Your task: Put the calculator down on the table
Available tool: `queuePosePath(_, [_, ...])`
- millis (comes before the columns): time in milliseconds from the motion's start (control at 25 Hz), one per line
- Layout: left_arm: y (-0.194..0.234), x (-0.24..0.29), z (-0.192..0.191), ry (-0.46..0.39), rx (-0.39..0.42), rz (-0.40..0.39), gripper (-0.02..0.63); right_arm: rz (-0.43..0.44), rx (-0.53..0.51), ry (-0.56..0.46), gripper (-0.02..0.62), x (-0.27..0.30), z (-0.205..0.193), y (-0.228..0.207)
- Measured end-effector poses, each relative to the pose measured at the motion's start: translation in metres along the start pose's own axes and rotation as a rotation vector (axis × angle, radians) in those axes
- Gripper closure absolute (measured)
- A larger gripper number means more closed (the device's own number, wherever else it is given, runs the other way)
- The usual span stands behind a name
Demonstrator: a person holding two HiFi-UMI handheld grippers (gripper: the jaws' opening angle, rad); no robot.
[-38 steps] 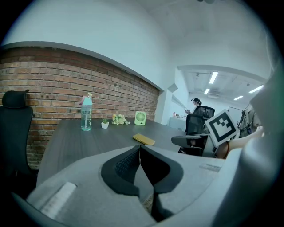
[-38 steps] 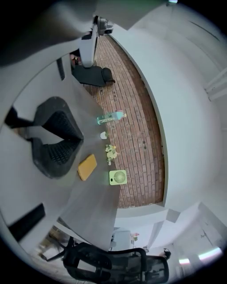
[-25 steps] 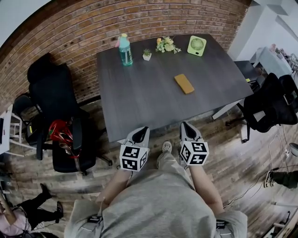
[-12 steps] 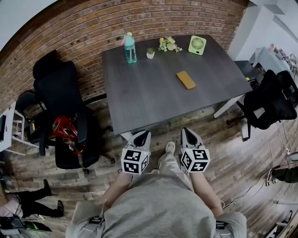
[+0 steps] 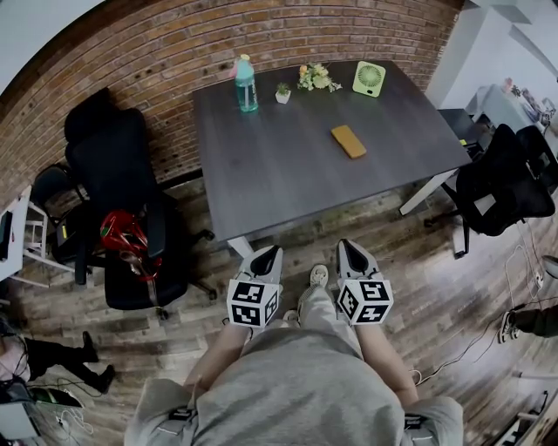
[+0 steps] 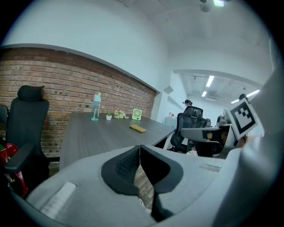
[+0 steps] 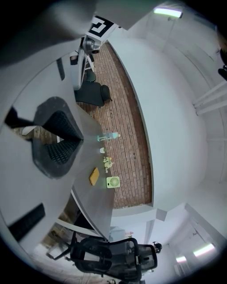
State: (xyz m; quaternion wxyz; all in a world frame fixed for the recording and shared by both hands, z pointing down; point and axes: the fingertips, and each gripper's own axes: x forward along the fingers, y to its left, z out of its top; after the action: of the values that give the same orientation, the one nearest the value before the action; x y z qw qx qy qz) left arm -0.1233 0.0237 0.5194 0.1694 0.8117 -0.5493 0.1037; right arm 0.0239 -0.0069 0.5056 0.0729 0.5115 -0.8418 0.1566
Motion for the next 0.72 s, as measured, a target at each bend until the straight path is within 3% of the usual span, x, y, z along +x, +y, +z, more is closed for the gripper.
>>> queuePosePath(720, [-0.0062, -0.0044, -0.0011, -0.011, 0.010, 0.006, 0.588, 0.010, -0.019, -0.010, 0.594, -0.0043, -0.0007, 0.0022])
